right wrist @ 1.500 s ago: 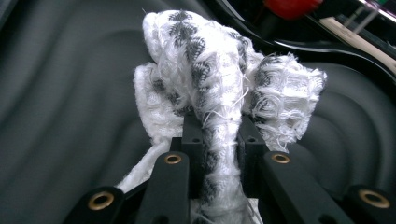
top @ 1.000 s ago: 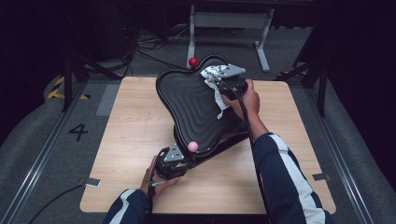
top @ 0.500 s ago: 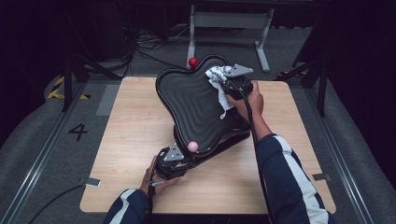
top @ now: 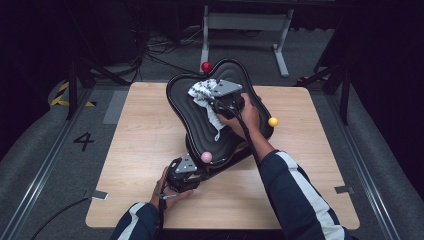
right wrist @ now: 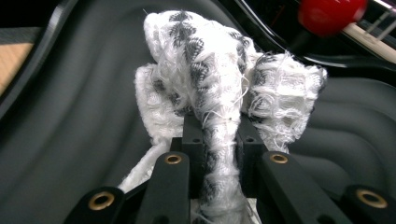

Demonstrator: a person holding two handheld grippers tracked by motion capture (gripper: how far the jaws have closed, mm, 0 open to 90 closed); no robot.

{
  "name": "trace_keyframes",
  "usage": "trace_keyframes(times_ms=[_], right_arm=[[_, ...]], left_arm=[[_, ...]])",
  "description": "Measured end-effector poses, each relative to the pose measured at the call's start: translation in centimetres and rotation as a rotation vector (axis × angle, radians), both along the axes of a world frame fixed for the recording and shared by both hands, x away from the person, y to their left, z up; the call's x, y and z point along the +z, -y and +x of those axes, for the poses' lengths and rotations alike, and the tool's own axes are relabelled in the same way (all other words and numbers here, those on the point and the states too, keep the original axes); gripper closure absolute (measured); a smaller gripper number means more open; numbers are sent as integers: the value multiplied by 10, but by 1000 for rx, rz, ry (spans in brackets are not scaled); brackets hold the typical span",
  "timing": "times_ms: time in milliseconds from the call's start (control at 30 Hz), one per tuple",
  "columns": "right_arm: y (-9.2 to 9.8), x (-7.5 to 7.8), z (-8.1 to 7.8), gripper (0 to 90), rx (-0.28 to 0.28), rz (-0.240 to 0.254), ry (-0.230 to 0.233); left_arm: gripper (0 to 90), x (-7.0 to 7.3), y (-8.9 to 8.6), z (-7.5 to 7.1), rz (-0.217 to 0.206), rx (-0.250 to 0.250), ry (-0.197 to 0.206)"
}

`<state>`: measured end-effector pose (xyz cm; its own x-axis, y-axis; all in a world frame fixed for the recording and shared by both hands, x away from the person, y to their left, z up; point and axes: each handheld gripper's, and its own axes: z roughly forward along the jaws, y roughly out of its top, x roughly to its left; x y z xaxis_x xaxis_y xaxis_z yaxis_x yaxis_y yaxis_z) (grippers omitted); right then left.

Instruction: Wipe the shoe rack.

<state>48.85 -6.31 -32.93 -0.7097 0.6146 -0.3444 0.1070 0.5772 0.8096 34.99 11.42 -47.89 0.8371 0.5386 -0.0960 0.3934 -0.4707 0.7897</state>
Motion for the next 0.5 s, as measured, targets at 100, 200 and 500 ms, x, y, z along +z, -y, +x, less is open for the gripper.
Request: trace_keyframes(times_ms=[100,200,500], right_arm=[[-7,0,-2,788,14,-3,3],[-15,2,-4,788,29,-10,5],[-35,6,-7,787,54,-19,12]], left_arm=[[734,0,0,0,0,0,-1],[734,0,0,0,0,1,0],[734,0,0,0,5,-1,-1]])
